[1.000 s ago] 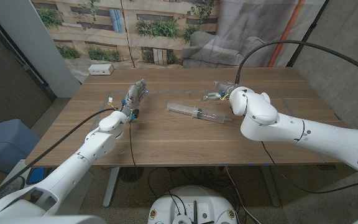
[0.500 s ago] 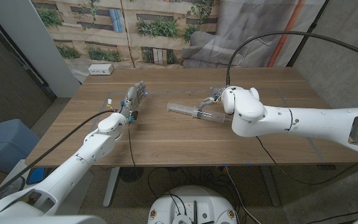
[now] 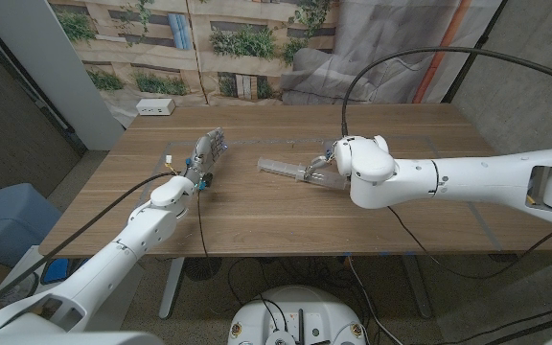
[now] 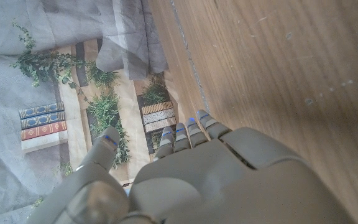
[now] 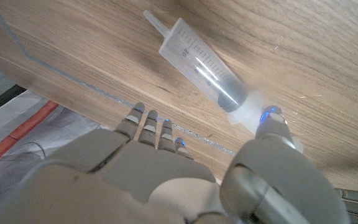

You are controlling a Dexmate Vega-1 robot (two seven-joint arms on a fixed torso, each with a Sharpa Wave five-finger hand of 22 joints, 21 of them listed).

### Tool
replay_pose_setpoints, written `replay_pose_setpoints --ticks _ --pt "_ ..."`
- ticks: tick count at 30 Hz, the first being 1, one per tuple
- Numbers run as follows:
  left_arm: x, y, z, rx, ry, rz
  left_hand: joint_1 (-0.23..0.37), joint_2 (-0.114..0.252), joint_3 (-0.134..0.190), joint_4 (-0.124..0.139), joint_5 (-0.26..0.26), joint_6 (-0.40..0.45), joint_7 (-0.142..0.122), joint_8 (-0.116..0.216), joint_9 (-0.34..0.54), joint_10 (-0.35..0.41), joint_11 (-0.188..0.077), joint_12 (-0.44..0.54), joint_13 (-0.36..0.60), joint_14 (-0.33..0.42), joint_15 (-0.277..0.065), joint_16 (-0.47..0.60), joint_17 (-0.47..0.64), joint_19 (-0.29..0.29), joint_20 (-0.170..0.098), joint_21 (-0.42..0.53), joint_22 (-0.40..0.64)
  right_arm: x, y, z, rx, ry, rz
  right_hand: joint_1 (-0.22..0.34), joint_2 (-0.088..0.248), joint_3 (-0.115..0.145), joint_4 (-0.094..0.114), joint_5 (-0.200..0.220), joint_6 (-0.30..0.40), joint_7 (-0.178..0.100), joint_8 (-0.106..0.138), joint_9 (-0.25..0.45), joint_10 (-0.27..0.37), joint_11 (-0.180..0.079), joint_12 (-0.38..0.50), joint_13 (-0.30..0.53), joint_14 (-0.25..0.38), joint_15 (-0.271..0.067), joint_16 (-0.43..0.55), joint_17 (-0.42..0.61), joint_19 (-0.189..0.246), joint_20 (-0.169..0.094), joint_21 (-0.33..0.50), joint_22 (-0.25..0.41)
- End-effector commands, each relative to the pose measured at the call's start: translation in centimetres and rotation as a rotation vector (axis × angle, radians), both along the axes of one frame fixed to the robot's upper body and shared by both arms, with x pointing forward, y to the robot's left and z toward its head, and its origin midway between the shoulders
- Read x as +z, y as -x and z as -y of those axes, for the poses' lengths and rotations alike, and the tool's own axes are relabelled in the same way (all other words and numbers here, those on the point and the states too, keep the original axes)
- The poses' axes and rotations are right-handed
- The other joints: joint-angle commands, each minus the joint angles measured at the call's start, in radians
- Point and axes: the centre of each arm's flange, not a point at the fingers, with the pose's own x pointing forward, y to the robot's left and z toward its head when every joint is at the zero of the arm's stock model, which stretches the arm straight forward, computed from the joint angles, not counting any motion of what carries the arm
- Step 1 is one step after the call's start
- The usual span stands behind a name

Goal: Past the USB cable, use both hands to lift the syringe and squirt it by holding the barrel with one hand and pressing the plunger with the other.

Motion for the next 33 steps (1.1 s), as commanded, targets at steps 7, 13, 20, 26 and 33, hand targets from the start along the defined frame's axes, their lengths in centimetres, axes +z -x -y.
replay_pose_setpoints --ticks 7,13,20,26,33 --pt "-0.3 0.2 0.0 0.006 0.003 -0.01 -0.006 0.071 0.007 0.005 0.005 0.007 0.004 0.003 0.004 0.015 0.008 0.003 0.002 0.006 0.006 0.004 0.005 0.012 -0.025 0.006 0.004 -1.5 -2.1 -0.4 -0.025 -0.003 -0.025 0.05 -0.002 0.024 0.001 0.017 0.045 -0.021 0.024 0.004 0.048 -0.016 0.026 0.013 0.047 -0.015 0.022 0.002 0.025 -0.01 0.011 0.005" --pt "-0.4 0.2 0.0 0.006 0.004 -0.012 -0.007 0.071 0.007 0.006 0.005 0.008 0.003 0.003 0.004 0.018 0.007 0.003 0.002 0.007 0.007 0.004 0.006 0.014 -0.025 0.006 0.004 -1.8 -2.8 -0.4 -0.023 0.002 -0.033 0.072 -0.005 0.034 0.002 0.023 0.079 -0.033 0.036 0.005 0.069 -0.023 0.035 0.019 0.07 -0.025 0.031 0.002 0.043 -0.019 0.014 0.005" --pt "-0.4 0.1 0.3 0.005 0.006 -0.016 -0.009 0.07 0.008 0.007 0.005 0.009 0.003 0.003 0.004 0.018 0.011 0.003 0.002 0.009 0.007 0.004 0.006 0.016 -0.024 0.006 0.004 -2.2 -3.6 -0.4 -0.019 0.025 -0.046 0.085 -0.006 0.04 0.003 0.026 0.09 -0.041 0.039 0.005 0.082 -0.033 0.041 0.023 0.083 -0.039 0.036 0.001 0.056 -0.022 0.016 0.005" --pt "-0.4 -0.1 0.4 0.004 0.004 -0.017 -0.009 0.07 0.008 0.008 0.005 0.01 0.003 0.002 0.004 0.02 0.009 0.003 0.002 0.009 0.008 0.004 0.006 0.017 -0.023 0.006 0.004 -2.6 -4.1 -0.6 -0.022 0.041 -0.06 0.102 -0.006 0.048 0.002 0.03 0.093 -0.043 0.039 0.006 0.087 -0.038 0.042 0.027 0.093 -0.049 0.039 0.001 0.078 -0.031 0.021 0.005" --pt "-0.3 -0.2 0.5 0.003 0.002 -0.02 -0.011 0.069 0.009 0.01 0.005 0.01 0.001 0.002 0.004 0.021 0.009 0.002 0.003 0.01 0.008 0.003 0.006 0.017 -0.023 0.005 0.004 -2.9 -4.3 -0.8 -0.028 0.055 -0.053 0.13 -0.01 0.059 0.001 0.035 0.124 -0.049 0.048 0.007 0.113 -0.056 0.051 0.032 0.117 -0.075 0.047 -0.002 0.098 -0.045 0.021 0.006"
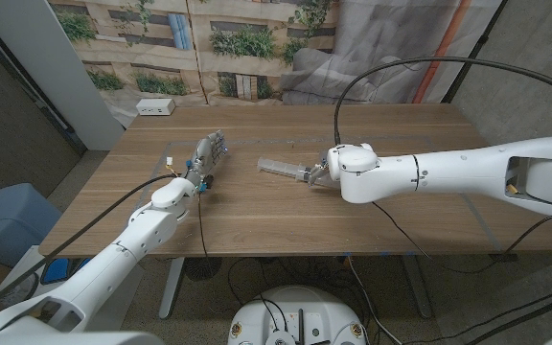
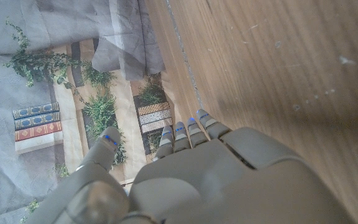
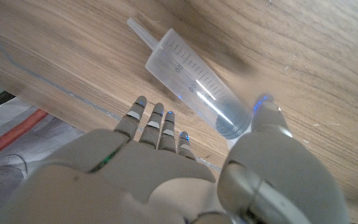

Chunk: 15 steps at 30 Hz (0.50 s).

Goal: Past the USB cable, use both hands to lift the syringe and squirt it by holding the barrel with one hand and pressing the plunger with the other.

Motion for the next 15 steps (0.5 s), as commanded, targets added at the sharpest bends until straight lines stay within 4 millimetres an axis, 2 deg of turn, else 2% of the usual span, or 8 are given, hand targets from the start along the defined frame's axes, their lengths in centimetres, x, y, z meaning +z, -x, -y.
replay_pose_setpoints --ticks 1,4,6,10,15 --pt "0.02 -0.26 0.27 -0.004 -0.002 -0.005 -0.011 0.069 0.006 0.007 0.005 0.011 0.001 0.002 0.004 0.012 0.005 0.003 0.003 0.005 0.003 0.003 0.006 0.008 -0.025 0.005 0.005 -0.66 -0.8 -0.22 -0.008 0.021 -0.004 0.031 0.001 0.014 -0.002 0.009 0.028 -0.008 0.017 0.002 0.023 -0.011 0.009 0.006 0.022 -0.016 0.01 -0.002 0.02 -0.01 0.005 0.006" --pt "0.0 -0.28 0.37 -0.002 -0.006 -0.009 -0.011 0.069 0.007 0.008 0.005 0.011 0.0 0.002 0.004 0.013 0.004 0.003 0.003 0.006 0.004 0.003 0.006 0.009 -0.025 0.005 0.005 -0.62 -0.85 -0.23 -0.008 0.022 0.003 0.047 -0.001 0.019 -0.001 0.01 0.048 -0.017 0.023 0.003 0.046 -0.025 0.016 0.009 0.044 -0.034 0.018 -0.003 0.032 -0.013 0.005 0.006" --pt "-0.05 -0.26 0.39 -0.004 -0.004 -0.007 -0.011 0.068 0.007 0.008 0.005 0.012 0.0 0.002 0.005 0.013 0.005 0.003 0.003 0.006 0.004 0.003 0.006 0.009 -0.025 0.005 0.005 -0.57 -0.84 -0.25 -0.013 0.022 0.016 0.058 -0.003 0.023 -0.001 0.009 0.064 -0.025 0.027 0.003 0.071 -0.042 0.025 0.011 0.064 -0.045 0.026 -0.004 0.046 -0.021 0.007 0.006" --pt "-0.2 -0.19 0.42 -0.004 -0.002 -0.008 -0.012 0.068 0.007 0.009 0.005 0.013 -0.001 0.002 0.005 0.015 0.005 0.003 0.003 0.005 0.004 0.003 0.006 0.009 -0.025 0.005 0.005 -0.53 -0.83 -0.34 -0.02 0.021 0.027 0.082 -0.002 0.031 0.001 0.006 0.098 -0.043 0.037 0.003 0.102 -0.06 0.032 0.014 0.112 -0.077 0.045 -0.006 0.072 -0.037 0.009 0.006" --pt "-0.41 -0.08 0.43 0.005 0.001 -0.015 -0.013 0.067 0.007 0.009 0.005 0.015 0.0 0.003 0.005 0.016 0.005 0.003 0.003 0.004 0.004 0.002 0.006 0.009 -0.026 0.004 0.005 -0.65 -0.89 -0.38 -0.018 0.022 0.03 0.1 -0.003 0.037 0.0 0.004 0.107 -0.053 0.038 0.002 0.132 -0.081 0.039 0.016 0.143 -0.092 0.057 -0.008 0.083 -0.046 0.008 0.006"
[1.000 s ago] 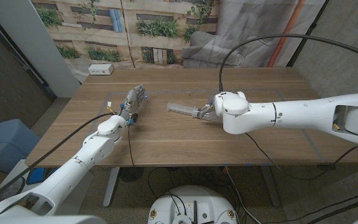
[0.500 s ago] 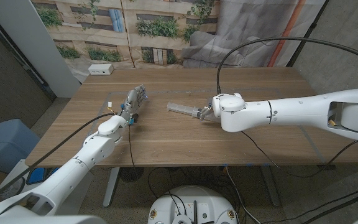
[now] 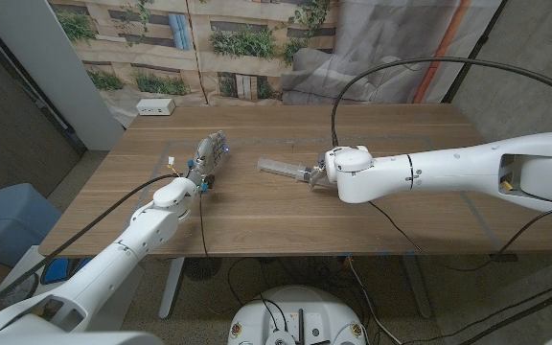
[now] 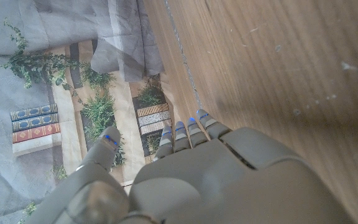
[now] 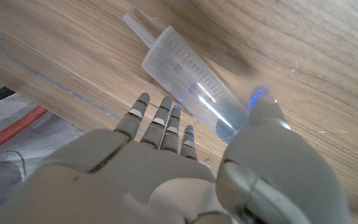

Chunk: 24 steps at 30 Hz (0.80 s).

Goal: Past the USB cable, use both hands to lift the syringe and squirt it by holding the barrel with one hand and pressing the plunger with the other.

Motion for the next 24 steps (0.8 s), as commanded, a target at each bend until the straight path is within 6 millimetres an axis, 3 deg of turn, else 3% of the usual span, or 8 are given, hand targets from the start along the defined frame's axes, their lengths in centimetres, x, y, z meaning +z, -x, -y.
replay_pose_setpoints --ticks 1,7,16,24 --pt "-0.38 0.13 0.15 0.005 0.003 -0.009 -0.013 0.067 0.003 0.006 0.005 0.01 0.005 0.003 0.005 0.008 -0.003 0.003 0.003 0.004 0.005 0.002 0.006 0.009 -0.026 0.004 0.005 -0.19 -0.15 -0.1 -0.012 0.0 0.03 0.03 0.009 0.011 -0.001 -0.002 0.022 -0.011 0.012 0.002 0.041 -0.019 0.012 0.004 0.043 -0.013 0.018 0.001 0.02 -0.007 0.007 0.006" --pt "-0.62 0.28 0.15 0.004 0.007 -0.012 -0.014 0.067 0.003 0.007 0.005 0.012 0.005 0.003 0.005 0.009 -0.002 0.003 0.004 0.004 0.004 0.002 0.006 0.01 -0.025 0.004 0.005 -0.35 -0.12 -0.11 -0.018 -0.007 0.056 0.075 0.002 0.02 -0.002 -0.015 0.087 -0.04 0.033 0.002 0.11 -0.064 0.025 0.004 0.118 -0.046 0.048 -0.005 0.056 -0.025 0.008 0.006" --pt "-0.71 0.5 0.07 0.01 0.008 -0.012 -0.015 0.066 0.004 0.008 0.005 0.014 0.005 0.003 0.005 0.01 -0.003 0.002 0.004 0.004 0.005 0.002 0.006 0.01 -0.026 0.004 0.005 -0.54 -0.33 0.03 -0.036 -0.011 0.077 0.128 -0.004 0.024 0.0 -0.034 0.202 -0.093 0.074 0.002 0.213 -0.105 0.04 -0.004 0.183 -0.082 0.078 -0.011 0.097 -0.04 0.008 0.006" --pt "-0.8 0.34 0.23 0.004 0.01 -0.016 -0.016 0.065 0.004 0.009 0.006 0.016 0.006 0.003 0.005 0.01 -0.001 0.002 0.004 0.004 0.005 0.001 0.006 0.011 -0.026 0.003 0.005 -0.8 -0.52 0.11 -0.05 -0.01 0.103 0.175 0.001 0.026 0.003 -0.042 0.3 -0.135 0.108 0.001 0.309 -0.14 0.053 -0.011 0.249 -0.127 0.116 -0.007 0.14 -0.07 0.009 0.007"
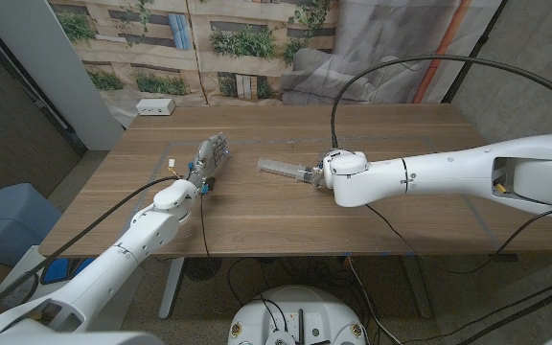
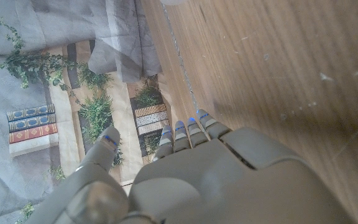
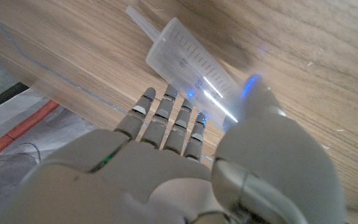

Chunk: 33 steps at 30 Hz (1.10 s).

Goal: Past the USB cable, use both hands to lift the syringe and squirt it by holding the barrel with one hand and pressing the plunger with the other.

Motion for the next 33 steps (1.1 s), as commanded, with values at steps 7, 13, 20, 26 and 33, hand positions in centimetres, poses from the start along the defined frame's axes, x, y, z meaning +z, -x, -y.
replay_pose_setpoints --ticks 7,13,20,26,33 --pt "-0.09 -0.22 0.23 -0.007 0.002 -0.007 -0.013 0.068 0.0 0.007 0.006 0.011 -0.001 0.003 0.005 0.008 -0.004 0.001 0.004 0.004 0.005 0.001 0.006 0.011 -0.027 0.003 0.005 -0.64 -0.4 0.27 -0.023 0.0 0.056 0.051 0.0 0.001 0.0 -0.005 0.095 -0.03 0.033 0.003 0.09 -0.038 0.013 -0.002 0.063 -0.142 0.042 0.007 0.053 -0.027 0.006 0.002" --pt "-0.09 -0.27 0.31 -0.007 0.0 -0.01 -0.014 0.068 0.0 0.007 0.006 0.012 0.0 0.003 0.005 0.009 -0.003 0.001 0.004 0.004 0.005 0.002 0.006 0.011 -0.027 0.003 0.005 -0.89 -0.36 0.24 -0.017 -0.001 0.088 0.107 0.003 0.0 -0.003 -0.003 0.147 -0.034 0.053 0.006 0.141 -0.057 0.02 0.007 0.093 -0.164 0.065 0.007 0.084 -0.042 0.007 0.004" --pt "-0.18 -0.32 0.44 -0.01 0.001 -0.014 -0.015 0.066 -0.001 0.009 0.005 0.012 -0.001 0.002 0.005 0.009 -0.005 0.001 0.004 0.005 0.004 0.002 0.006 0.012 -0.026 0.003 0.005 -1.05 -0.22 0.33 -0.012 -0.019 0.114 0.202 0.028 -0.007 0.0 0.008 0.25 -0.033 0.097 0.014 0.219 -0.062 0.032 0.024 0.129 -0.17 0.111 0.021 0.108 -0.066 0.003 0.004" --pt "-0.17 -0.27 0.5 -0.015 0.001 -0.008 -0.016 0.066 -0.001 0.01 0.006 0.012 -0.002 0.002 0.005 0.009 -0.003 0.0 0.004 0.005 0.004 0.002 0.006 0.012 -0.025 0.002 0.005 -1.22 -0.02 0.66 -0.01 -0.037 0.146 0.238 0.06 -0.008 0.007 0.016 0.306 -0.033 0.118 0.016 0.272 -0.062 0.037 0.023 0.163 -0.173 0.137 0.026 0.127 -0.089 0.004 0.004" --pt "-0.06 -0.08 0.56 -0.008 -0.004 -0.013 -0.017 0.065 -0.001 0.011 0.006 0.012 -0.002 0.002 0.005 0.01 -0.004 0.0 0.005 0.005 0.004 0.002 0.006 0.013 -0.025 0.003 0.005 -1.06 0.28 1.15 -0.009 -0.058 0.162 0.242 0.095 0.001 0.016 0.02 0.337 -0.032 0.129 0.016 0.301 -0.061 0.04 0.021 0.181 -0.175 0.137 0.021 0.136 -0.107 0.005 0.005"
